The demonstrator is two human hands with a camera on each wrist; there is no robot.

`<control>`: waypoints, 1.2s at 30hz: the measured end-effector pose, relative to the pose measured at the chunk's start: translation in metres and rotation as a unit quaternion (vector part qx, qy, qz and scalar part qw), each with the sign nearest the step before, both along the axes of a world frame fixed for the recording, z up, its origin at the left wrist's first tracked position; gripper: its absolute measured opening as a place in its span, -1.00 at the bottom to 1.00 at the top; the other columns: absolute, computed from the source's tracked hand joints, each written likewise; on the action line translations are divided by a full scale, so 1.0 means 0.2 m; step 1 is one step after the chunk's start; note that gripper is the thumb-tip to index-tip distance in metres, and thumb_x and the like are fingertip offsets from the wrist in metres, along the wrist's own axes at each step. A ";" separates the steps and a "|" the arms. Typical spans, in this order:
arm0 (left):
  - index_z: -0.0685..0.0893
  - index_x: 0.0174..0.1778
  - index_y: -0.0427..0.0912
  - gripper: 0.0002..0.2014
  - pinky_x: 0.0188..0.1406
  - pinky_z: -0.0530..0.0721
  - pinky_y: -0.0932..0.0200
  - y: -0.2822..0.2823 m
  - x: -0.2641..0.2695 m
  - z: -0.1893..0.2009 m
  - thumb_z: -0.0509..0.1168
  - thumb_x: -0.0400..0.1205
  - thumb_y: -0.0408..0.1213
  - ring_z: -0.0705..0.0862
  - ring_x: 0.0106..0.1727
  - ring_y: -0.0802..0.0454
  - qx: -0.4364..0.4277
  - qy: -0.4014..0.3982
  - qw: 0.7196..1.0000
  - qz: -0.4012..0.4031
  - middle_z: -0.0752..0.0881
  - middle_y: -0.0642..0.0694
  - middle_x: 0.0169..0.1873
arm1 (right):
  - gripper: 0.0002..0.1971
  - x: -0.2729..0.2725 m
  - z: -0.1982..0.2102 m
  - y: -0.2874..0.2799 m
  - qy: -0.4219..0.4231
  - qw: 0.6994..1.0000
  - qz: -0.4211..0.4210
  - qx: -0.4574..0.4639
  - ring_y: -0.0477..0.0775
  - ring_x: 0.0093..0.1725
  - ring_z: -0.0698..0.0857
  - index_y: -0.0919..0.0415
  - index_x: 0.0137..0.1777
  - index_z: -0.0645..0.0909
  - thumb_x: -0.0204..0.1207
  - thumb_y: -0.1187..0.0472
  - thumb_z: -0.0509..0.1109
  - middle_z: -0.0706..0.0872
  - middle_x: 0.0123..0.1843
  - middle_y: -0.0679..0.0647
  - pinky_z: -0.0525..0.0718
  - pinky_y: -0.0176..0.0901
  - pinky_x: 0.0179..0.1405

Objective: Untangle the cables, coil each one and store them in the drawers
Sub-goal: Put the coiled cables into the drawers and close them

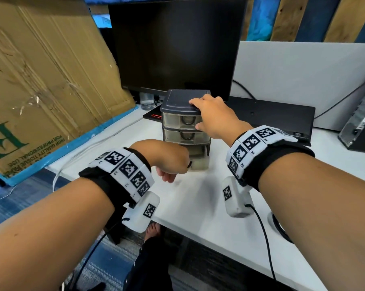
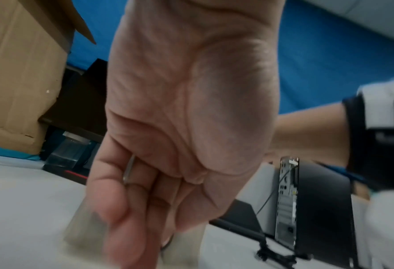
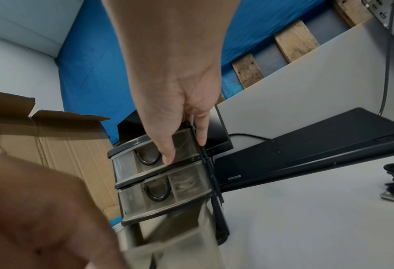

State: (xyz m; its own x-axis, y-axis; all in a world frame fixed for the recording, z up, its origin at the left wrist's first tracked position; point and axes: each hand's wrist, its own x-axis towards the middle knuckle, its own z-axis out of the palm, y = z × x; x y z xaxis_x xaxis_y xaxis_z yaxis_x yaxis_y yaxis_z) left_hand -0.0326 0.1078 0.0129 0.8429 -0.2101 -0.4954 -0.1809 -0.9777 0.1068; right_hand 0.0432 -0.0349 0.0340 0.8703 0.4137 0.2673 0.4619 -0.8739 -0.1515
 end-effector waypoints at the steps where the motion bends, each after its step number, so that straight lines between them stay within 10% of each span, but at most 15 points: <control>1: 0.82 -0.01 -0.35 -0.67 -0.29 0.69 0.19 0.01 -0.01 0.02 0.16 0.72 -0.29 0.71 -0.35 -0.04 -0.028 -0.009 1.000 0.000 0.87 -0.18 -0.25 | -0.28 0.00 0.00 0.00 -0.001 1.000 -0.001 -0.001 0.28 0.50 0.42 -0.01 0.71 0.28 0.62 0.22 0.50 0.45 0.56 0.13 0.65 0.21 0.31; 8: 0.55 -0.31 -0.05 -0.66 -0.17 0.55 0.04 0.10 0.02 -0.08 0.08 0.78 -0.13 0.67 -0.04 -0.18 -0.040 -0.194 0.980 0.022 0.63 -0.02 -0.23 | -0.29 0.00 0.00 0.01 0.005 1.000 -0.005 -0.002 0.29 0.50 0.41 -0.03 0.71 0.28 0.62 0.22 0.50 0.44 0.55 0.13 0.65 0.22 0.29; 18: 0.58 -0.32 -0.18 -0.69 -0.40 0.38 0.10 0.14 -0.09 -0.22 0.17 0.72 -0.16 0.61 -0.23 -0.18 -0.048 -0.254 0.966 0.024 0.56 -0.10 -0.31 | -0.30 0.00 0.00 0.01 -0.006 1.000 -0.009 -0.010 0.30 0.49 0.42 -0.02 0.70 0.29 0.62 0.22 0.49 0.45 0.54 0.15 0.65 0.21 0.24; 24: 0.45 0.09 0.04 -0.94 -0.32 0.57 0.00 0.16 -0.02 -0.15 0.21 0.76 -0.14 0.63 -0.21 -0.05 -0.191 -0.427 0.871 0.153 0.64 0.00 -0.18 | -0.29 0.00 0.00 0.01 -0.004 1.000 -0.010 -0.008 0.30 0.51 0.40 -0.03 0.72 0.27 0.62 0.22 0.49 0.43 0.56 0.14 0.62 0.21 0.26; 36: 0.45 0.14 -0.02 -0.77 -0.35 0.44 0.06 0.19 -0.04 -0.25 0.27 0.61 -0.29 0.66 -0.15 -0.11 -0.081 -0.246 0.952 0.161 0.63 -0.09 -0.10 | -0.28 0.01 0.01 0.02 -0.009 1.000 -0.003 -0.023 0.33 0.49 0.43 0.00 0.71 0.27 0.62 0.20 0.51 0.45 0.54 0.17 0.62 0.24 0.25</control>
